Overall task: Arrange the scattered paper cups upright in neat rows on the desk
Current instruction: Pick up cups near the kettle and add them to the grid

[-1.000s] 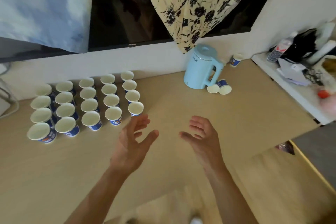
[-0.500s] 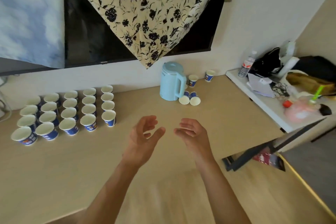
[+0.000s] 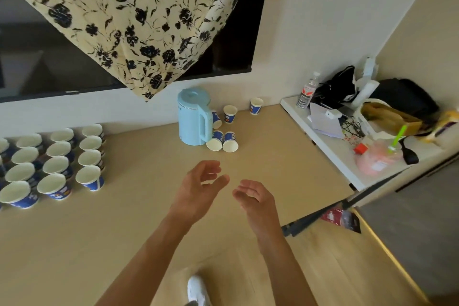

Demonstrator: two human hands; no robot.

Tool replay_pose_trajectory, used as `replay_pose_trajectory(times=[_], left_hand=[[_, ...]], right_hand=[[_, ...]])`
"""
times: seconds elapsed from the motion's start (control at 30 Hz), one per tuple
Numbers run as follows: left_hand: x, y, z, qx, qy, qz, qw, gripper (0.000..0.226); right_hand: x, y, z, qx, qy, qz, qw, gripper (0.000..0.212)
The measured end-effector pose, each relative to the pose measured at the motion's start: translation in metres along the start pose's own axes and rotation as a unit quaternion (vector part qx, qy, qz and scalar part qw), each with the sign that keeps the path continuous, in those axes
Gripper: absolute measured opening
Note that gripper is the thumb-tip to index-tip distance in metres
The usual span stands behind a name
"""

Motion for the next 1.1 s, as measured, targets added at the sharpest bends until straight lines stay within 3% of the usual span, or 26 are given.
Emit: replay_pose_trajectory(times=[0.27,0.57,0.7,0.83,0.9,1.03,1.1], left_hand=[[0.104,0.003,-0.019,-0.044,-0.009,0.021,0.999,0.030],[0.159,0.035,-0.026,-0.051,-0.089,0.112,0.988,0.033],[0.177,0.044,-0.034,-0.063,-0.159,0.148,0.974,0.034],[0.190,0.051,-0.045,-0.073,-0.212,0.173,0.959,0.036],[0.194,0.054,-0.052,-0.075,-0.226,0.183,0.954,0.036],[0.197,0.062,-0.065,-0.076,-0.244,0.207,0.944,0.036],[0.195,0.065,-0.068,-0.074,-0.251,0.217,0.941,0.037]], right_hand=[[0.091,0.012,0.058,-0.078,-0.006,-0.031,0.996,0.025],[0.227,0.012,0.056,-0.152,0.129,-0.031,0.979,0.033],[0.299,0.004,0.048,-0.245,0.186,-0.015,0.951,0.036],[0.360,0.009,0.038,-0.385,0.269,0.074,0.880,0.048],[0.386,0.005,0.029,-0.476,0.322,0.125,0.809,0.054],[0.421,-0.020,0.013,-0.622,0.409,0.205,0.635,0.068],[0.432,-0.032,0.007,-0.661,0.433,0.221,0.572,0.073]])
Point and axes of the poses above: each hand's wrist, its own x-axis towards the middle knuckle, its own z-axis out of the back of the hand, y = z × x, the point moved 8 cm from there along x, towards the middle knuckle, and after that the axes turned 12 degrees about y, right-handed, at the moved point
